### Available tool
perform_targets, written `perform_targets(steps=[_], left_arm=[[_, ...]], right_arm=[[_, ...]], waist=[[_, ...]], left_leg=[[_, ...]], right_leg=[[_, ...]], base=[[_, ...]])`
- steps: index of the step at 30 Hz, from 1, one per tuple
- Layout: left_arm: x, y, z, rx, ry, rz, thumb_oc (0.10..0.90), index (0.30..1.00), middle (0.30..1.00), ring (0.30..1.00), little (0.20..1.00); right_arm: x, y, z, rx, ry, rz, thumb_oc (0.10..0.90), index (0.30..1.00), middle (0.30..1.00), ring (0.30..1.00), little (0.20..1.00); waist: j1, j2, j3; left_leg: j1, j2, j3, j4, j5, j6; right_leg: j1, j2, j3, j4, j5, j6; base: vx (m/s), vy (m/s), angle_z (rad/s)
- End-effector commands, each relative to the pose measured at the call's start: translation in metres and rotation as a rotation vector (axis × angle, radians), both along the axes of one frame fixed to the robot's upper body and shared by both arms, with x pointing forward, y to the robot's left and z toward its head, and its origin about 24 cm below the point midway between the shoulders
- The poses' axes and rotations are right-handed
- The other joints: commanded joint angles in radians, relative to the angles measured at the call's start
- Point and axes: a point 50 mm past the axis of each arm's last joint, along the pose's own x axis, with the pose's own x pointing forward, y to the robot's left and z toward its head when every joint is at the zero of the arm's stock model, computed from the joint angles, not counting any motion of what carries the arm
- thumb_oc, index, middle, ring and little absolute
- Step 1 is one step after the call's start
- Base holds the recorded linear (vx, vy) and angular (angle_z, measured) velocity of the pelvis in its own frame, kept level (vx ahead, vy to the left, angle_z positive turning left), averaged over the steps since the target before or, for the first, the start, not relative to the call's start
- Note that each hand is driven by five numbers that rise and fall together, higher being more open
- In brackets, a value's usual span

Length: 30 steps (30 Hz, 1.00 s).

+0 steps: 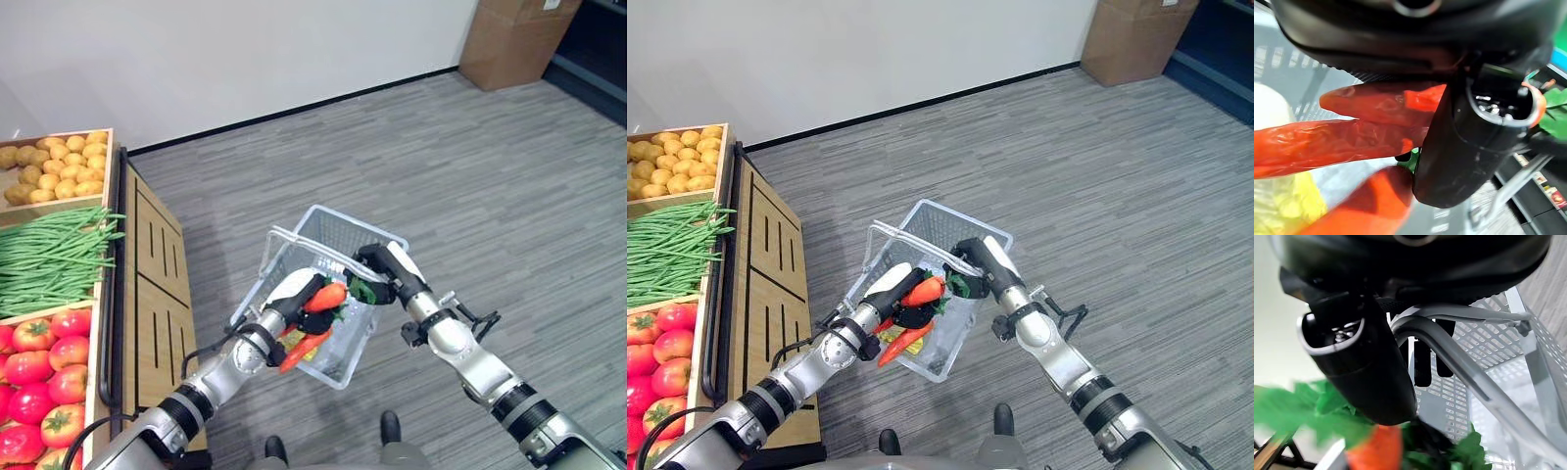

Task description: Get the vegetables into the basket

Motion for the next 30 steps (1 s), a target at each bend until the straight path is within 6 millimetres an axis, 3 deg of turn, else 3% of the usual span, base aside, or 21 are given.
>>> perform_targets(steps=[1,5,6,7,8,15,23,25,26,30], left_arm=[[0.027,-0.009,0.025,0.016,-0.163,0.000,0.400,0.300,0.300,0.300,0.300],[0.028,-0.003,0.011,0.113,-0.152,0.059,0.400,0.300,0.300,0.300,0.300],[0.028,0.000,0.005,0.142,-0.144,0.099,0.535,0.489,0.489,0.489,0.489],[0.029,-0.001,0.005,0.153,-0.150,0.099,0.790,0.846,0.846,0.846,0.846],[0.029,-0.001,0.005,0.169,-0.155,0.099,0.900,1.000,1.000,1.000,1.000],[0.032,-0.004,0.008,0.257,-0.211,0.090,0.900,1.000,1.000,1.000,1.000],[0.029,-0.016,0.027,0.147,-0.285,0.065,0.900,1.000,1.000,1.000,1.000],[0.026,-0.017,0.034,0.078,-0.288,0.050,0.900,1.000,1.000,1.000,1.000],[0.019,-0.019,0.047,-0.031,-0.290,0.004,0.900,1.000,1.000,1.000,1.000],[0.008,-0.017,0.058,-0.118,-0.261,-0.063,0.900,1.000,1.000,1.000,1.000]], right_arm=[[0.009,0.050,0.109,0.367,-0.447,0.224,0.400,0.300,0.300,0.300,0.300],[0.005,0.058,0.115,0.383,-0.464,0.257,0.400,0.300,0.300,0.300,0.300],[0.005,0.059,0.115,0.382,-0.463,0.254,0.400,0.300,0.300,0.300,0.300],[0.005,0.059,0.116,0.380,-0.466,0.251,0.400,0.300,0.300,0.300,0.300],[0.005,0.058,0.116,0.375,-0.470,0.245,0.400,0.300,0.300,0.300,0.300],[0.007,0.049,0.113,0.317,-0.481,0.192,0.400,0.300,0.300,0.300,0.300],[0.021,0.015,0.095,0.234,-0.466,-0.021,0.400,0.300,0.300,0.300,0.300],[0.025,0.000,0.085,0.203,-0.439,-0.104,0.400,0.300,0.300,0.300,0.300],[0.030,-0.018,0.063,0.164,-0.372,-0.222,0.400,0.300,0.300,0.300,0.300],[0.033,-0.034,0.045,0.107,-0.314,-0.316,0.400,0.300,0.300,0.300,0.300]], waist=[[-0.006,-0.045,-0.065],[-0.003,-0.048,-0.065],[-0.002,-0.049,-0.062],[-0.002,-0.049,-0.061],[-0.002,-0.050,-0.061],[0.003,-0.054,-0.063],[0.008,-0.058,-0.066],[0.009,-0.058,-0.069],[0.015,-0.053,-0.072],[0.023,-0.050,-0.072]], left_leg=[[0.017,-0.006,0.024,0.002,-0.054,-0.006],[0.014,-0.007,0.025,0.002,-0.053,-0.005],[0.013,-0.007,0.024,0.002,-0.052,-0.005],[0.012,-0.007,0.024,0.002,-0.052,-0.004],[0.012,-0.008,0.023,0.002,-0.053,-0.004],[0.010,-0.006,0.015,0.002,-0.053,-0.002],[0.014,-0.008,0.008,0.002,-0.057,0.001],[0.015,-0.008,0.007,0.002,-0.058,0.001],[0.019,-0.009,0.005,0.002,-0.060,0.003],[0.020,-0.011,0.000,0.002,-0.061,0.004]], right_leg=[[0.048,0.000,-0.031,-0.001,-0.067,0.037],[0.045,-0.001,-0.032,-0.001,-0.065,0.035],[0.044,-0.001,-0.032,-0.001,-0.064,0.035],[0.044,-0.002,-0.033,-0.001,-0.064,0.034],[0.044,-0.002,-0.033,-0.001,-0.064,0.035],[0.046,-0.003,-0.038,-0.001,-0.064,0.034],[0.053,-0.002,-0.044,-0.001,-0.069,0.034],[0.057,-0.003,-0.046,-0.001,-0.070,0.035],[0.061,-0.003,-0.046,-0.001,-0.072,0.034],[0.064,-0.002,-0.049,-0.001,-0.073,0.034]], base=[[0.00,0.000,0.00],[0.00,0.000,0.00],[-0.01,-0.002,-0.04],[-0.01,-0.003,-0.04],[0.00,0.000,0.00],[0.00,0.000,0.00],[0.00,0.000,0.00],[0.01,-0.003,0.02],[0.00,0.000,0.00],[0.00,0.000,0.01]])
